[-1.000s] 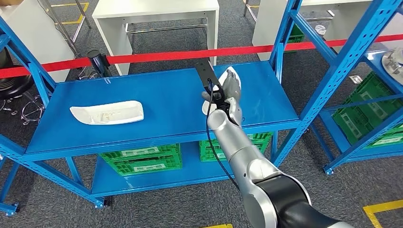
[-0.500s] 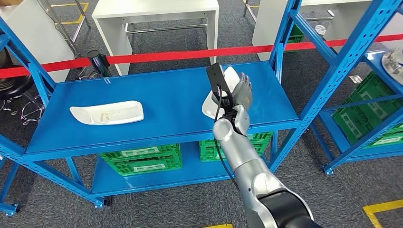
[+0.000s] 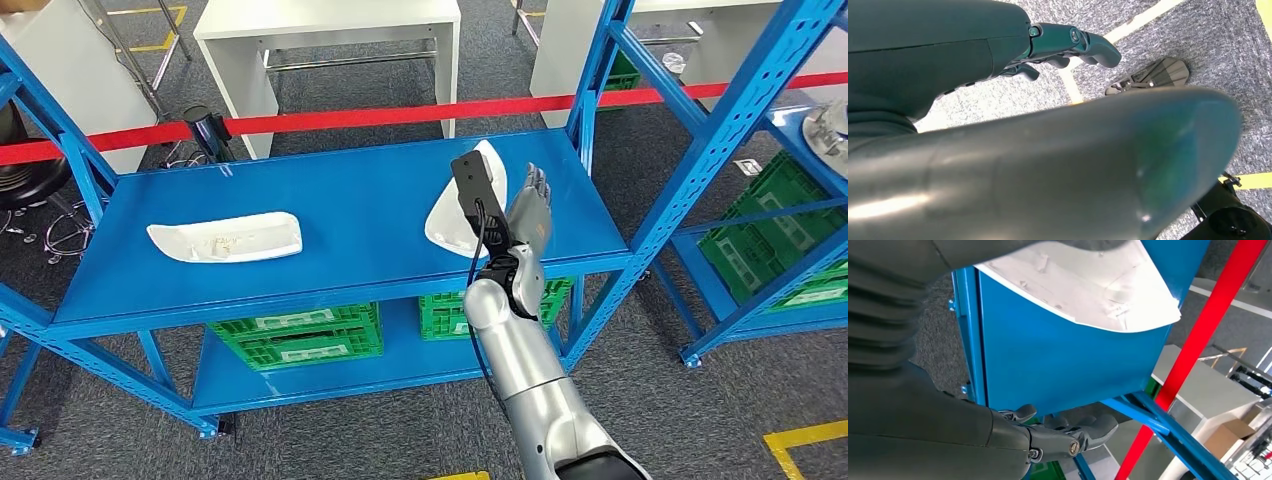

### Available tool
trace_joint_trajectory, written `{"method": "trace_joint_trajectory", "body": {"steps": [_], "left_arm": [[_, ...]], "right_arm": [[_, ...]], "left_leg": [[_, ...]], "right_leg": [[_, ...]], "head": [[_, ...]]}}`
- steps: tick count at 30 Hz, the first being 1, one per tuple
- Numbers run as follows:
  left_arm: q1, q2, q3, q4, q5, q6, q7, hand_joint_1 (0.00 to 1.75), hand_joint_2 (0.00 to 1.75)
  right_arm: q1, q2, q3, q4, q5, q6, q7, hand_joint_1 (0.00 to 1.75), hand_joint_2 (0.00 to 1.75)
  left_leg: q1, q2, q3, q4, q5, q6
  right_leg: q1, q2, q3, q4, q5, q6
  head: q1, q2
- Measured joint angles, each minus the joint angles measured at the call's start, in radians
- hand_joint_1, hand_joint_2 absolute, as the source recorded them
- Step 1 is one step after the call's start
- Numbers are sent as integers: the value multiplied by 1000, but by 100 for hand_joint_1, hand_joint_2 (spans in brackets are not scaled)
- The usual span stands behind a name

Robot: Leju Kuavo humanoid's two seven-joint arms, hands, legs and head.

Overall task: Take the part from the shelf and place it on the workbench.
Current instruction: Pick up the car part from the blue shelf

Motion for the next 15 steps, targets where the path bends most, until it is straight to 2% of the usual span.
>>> {"method": "trace_joint_trajectory", "body": {"steps": [4, 15], "left_arm": [[0, 0, 3, 0, 0, 0, 0, 0, 0], [5, 1, 9, 0, -1, 0, 1, 0, 0]], "right_arm": [[9, 0, 1, -6, -36, 13, -8, 0, 175], [17, 1, 0, -6, -163, 5, -48, 0, 175]], "left_leg": [[0, 0, 0, 0, 0, 0], [0, 0, 0, 0, 0, 0]], "right_leg": [[0, 0, 0, 0, 0, 0], [0, 0, 0, 0, 0, 0]], "head": [[0, 0], [0, 0]]}}
